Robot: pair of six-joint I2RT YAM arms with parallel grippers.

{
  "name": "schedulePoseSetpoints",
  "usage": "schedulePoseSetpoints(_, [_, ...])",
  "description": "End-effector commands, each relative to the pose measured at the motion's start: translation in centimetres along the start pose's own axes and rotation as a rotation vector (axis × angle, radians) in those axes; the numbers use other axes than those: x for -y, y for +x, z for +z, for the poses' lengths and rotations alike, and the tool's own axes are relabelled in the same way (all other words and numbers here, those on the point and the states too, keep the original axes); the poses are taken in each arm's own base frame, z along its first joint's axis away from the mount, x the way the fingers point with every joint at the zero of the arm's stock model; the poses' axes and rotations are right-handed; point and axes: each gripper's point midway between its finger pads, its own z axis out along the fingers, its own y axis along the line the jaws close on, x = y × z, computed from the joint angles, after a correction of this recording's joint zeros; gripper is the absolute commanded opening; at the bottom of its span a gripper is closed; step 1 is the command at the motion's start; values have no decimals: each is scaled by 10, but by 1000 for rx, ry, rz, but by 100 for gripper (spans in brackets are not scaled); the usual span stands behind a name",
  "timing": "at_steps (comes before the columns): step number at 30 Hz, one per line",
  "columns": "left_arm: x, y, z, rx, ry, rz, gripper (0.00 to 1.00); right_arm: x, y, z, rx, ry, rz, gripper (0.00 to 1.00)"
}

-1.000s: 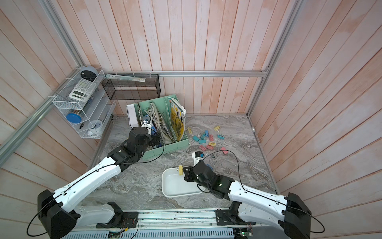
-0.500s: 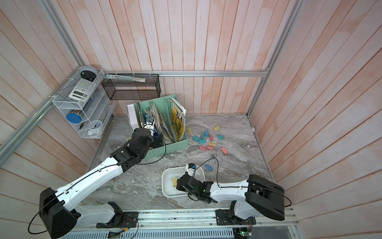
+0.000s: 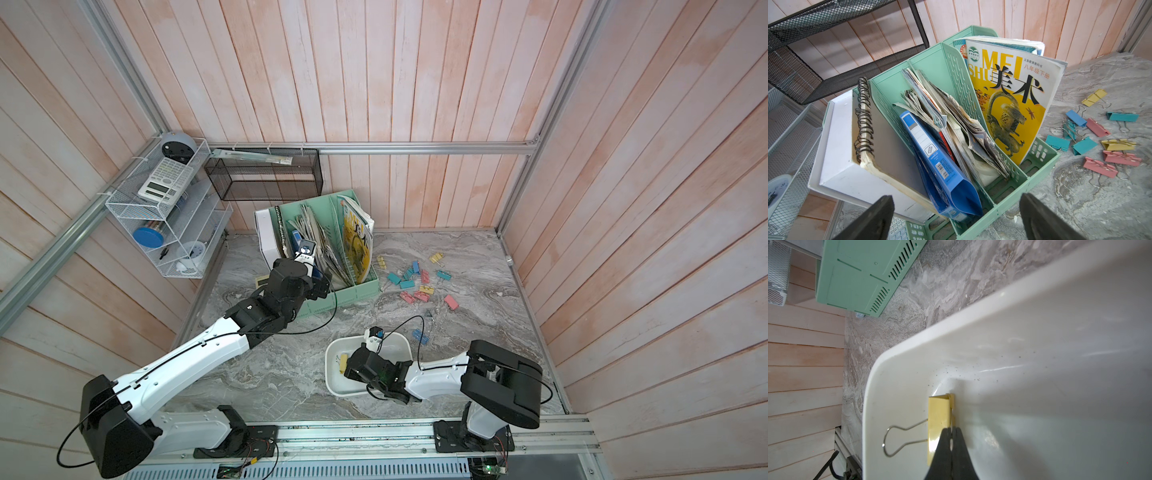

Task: Put the binder clips in the storage box
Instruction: Place the binder clip in the storage box, then pick up the binder clip at the center of the board.

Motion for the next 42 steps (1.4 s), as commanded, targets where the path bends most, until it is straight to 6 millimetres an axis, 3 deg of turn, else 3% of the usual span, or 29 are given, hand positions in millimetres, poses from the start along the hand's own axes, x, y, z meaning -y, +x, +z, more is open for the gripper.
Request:
schedulePoseSetpoints(1, [1, 3, 3, 1, -9, 9, 100, -16, -4, 5, 14, -42, 15, 0])
schedulePoseSetpoints(6, [3, 4, 4, -3, -4, 13, 100, -23, -2, 14, -11, -53, 15, 0])
schedulePoseSetpoints(10, [5, 6, 4, -6, -2, 17, 100, -16, 1, 19, -29, -39, 22, 0])
schedulePoseSetpoints(18, [8, 9, 7, -16, -5, 36, 100, 2, -5, 1, -10, 23, 6, 30])
schedulePoseSetpoints(24, [8, 10, 8, -20, -9, 44, 100, 15, -37, -48, 102, 115, -52, 46])
schedulePoseSetpoints(30, [9, 9, 8, -18, -4, 45, 100, 1, -117, -132, 375, 219, -348, 47])
schedulePoseSetpoints(32, [8, 9, 8, -19, -7, 50, 100, 20, -146, -148, 364, 314, -363, 47])
schedulePoseSetpoints(35, [8, 8, 7, -15, -9, 53, 100, 64, -174, -151, 285, 397, -247, 47])
schedulePoseSetpoints(38, [7, 9, 7, -15, -10, 55, 100, 98, -182, -143, 239, 405, -59, 48])
schedulePoseSetpoints(42, [15, 15, 11, -26, 5, 69, 100, 133, -168, -134, 242, 467, 243, 50])
